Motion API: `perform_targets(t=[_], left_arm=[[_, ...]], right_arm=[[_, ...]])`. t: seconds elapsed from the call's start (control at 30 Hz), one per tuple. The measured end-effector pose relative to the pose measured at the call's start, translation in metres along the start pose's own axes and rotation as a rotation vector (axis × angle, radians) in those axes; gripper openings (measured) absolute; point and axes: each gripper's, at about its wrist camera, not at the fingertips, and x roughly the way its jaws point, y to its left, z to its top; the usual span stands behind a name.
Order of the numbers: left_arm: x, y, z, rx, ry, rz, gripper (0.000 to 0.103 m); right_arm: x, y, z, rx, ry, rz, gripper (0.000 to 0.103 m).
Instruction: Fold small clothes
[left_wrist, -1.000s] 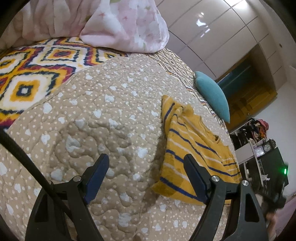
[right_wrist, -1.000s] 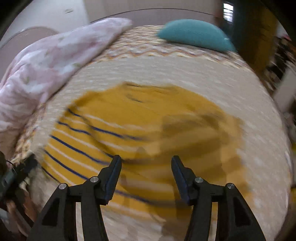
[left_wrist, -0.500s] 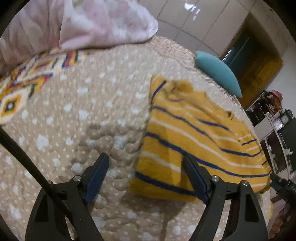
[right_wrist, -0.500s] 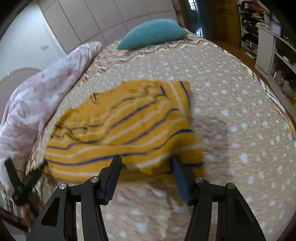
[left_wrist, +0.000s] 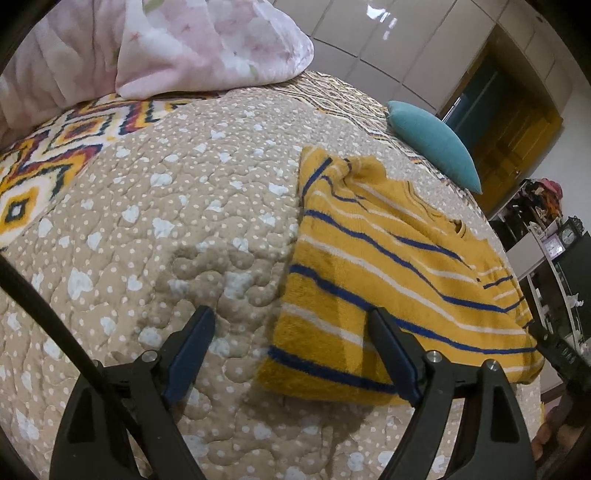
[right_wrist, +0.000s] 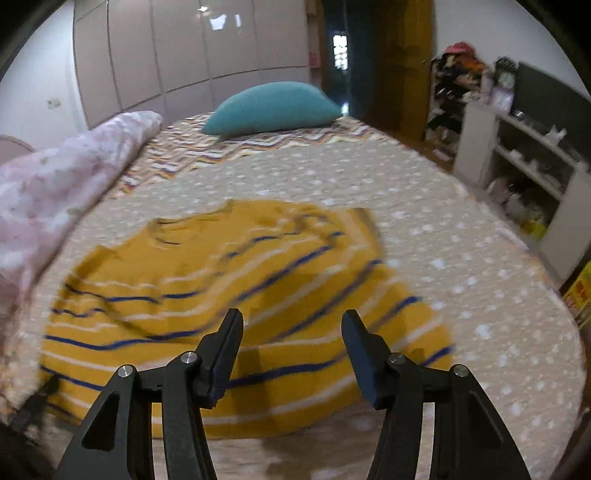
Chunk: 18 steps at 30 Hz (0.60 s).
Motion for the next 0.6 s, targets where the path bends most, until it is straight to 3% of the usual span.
perform_targets(t=[0.13, 0.23, 0.3, 0.37, 0.47, 0.5, 0.57, 0.6], left_arm=[[0.0, -0.002, -0.001, 0.028, 0.004, 0.032, 0.086], [0.001, -0.003, -0.001, 0.039, 0.005, 0.041, 0.087], [0.001, -0.003, -0.002, 0.041, 0.004, 0.041, 0.088], [0.001, -0.004, -0.002, 0.039, 0.004, 0.038, 0.088], [0.003, -0.005, -0.001, 0.04, 0.004, 0.031, 0.09], [0.003, -0.005, -0.002, 0.042, 0.004, 0.03, 0.09], [0.004, -0.006, -0.002, 0.046, 0.005, 0.03, 0.091], [0.004, -0.006, -0.002, 0.046, 0.005, 0.029, 0.091]], right_arm=[[0.0, -0.03, 0.002, 0.01, -0.027, -0.137, 0.06], [-0.013, -0.035, 0.015, 0.058, -0.07, -0.086, 0.064], [-0.013, -0.022, 0.024, 0.063, -0.057, 0.079, 0.064], [0.004, -0.001, 0.029, 0.062, 0.043, 0.343, 0.064], [0.035, 0.032, 0.026, 0.053, 0.198, 0.625, 0.064], [0.05, 0.042, 0.025, 0.032, 0.25, 0.691, 0.064], [0.071, 0.046, 0.025, 0.008, 0.281, 0.676, 0.057], [0.084, 0.038, 0.027, 0.018, 0.285, 0.655, 0.037]])
